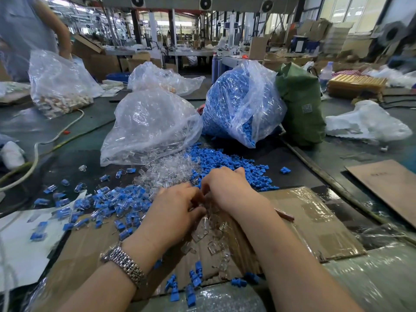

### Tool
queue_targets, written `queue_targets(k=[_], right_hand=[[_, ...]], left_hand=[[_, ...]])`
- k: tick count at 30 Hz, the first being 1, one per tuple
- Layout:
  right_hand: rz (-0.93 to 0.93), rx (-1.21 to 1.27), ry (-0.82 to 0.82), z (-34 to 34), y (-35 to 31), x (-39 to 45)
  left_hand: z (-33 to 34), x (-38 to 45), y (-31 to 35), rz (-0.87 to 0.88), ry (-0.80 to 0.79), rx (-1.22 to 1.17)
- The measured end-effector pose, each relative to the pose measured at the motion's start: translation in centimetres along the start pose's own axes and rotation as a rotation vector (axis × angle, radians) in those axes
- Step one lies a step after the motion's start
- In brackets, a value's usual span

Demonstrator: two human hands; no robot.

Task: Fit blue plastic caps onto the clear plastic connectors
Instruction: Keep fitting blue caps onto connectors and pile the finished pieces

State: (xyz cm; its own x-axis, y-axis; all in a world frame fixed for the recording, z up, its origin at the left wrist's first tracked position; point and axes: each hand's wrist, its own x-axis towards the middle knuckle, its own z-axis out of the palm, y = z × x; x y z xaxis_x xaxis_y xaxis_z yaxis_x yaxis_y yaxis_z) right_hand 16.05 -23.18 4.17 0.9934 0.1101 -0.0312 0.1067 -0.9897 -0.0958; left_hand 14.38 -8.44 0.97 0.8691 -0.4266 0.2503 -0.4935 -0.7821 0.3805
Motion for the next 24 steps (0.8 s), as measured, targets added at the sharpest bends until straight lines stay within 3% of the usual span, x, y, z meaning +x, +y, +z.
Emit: queue_targets(k=[7,14,20,24], right_hand=[[-0.023,0.085,0.042,0.1,0.9,-0.4],[-0.042,0.764,0.262,-0.2,2.1,-1.8],[-0.186,1.193,0.196,-0.9,2.5,-2.7],[-0.227,1.297,0.183,-1.2,2.6,-3.2]], left_hand=[[-1.3,-0.3,-0.9,-0.055,0.059,-0.192],[-2.8,-0.6,-1.2,-0.131,0.043,-0.615],[-2.8,-0.8,-1.1,-0.204,0.109,-0.88],[-3.6,-1.0,-1.1,-0.207,0.039,-1.092]])
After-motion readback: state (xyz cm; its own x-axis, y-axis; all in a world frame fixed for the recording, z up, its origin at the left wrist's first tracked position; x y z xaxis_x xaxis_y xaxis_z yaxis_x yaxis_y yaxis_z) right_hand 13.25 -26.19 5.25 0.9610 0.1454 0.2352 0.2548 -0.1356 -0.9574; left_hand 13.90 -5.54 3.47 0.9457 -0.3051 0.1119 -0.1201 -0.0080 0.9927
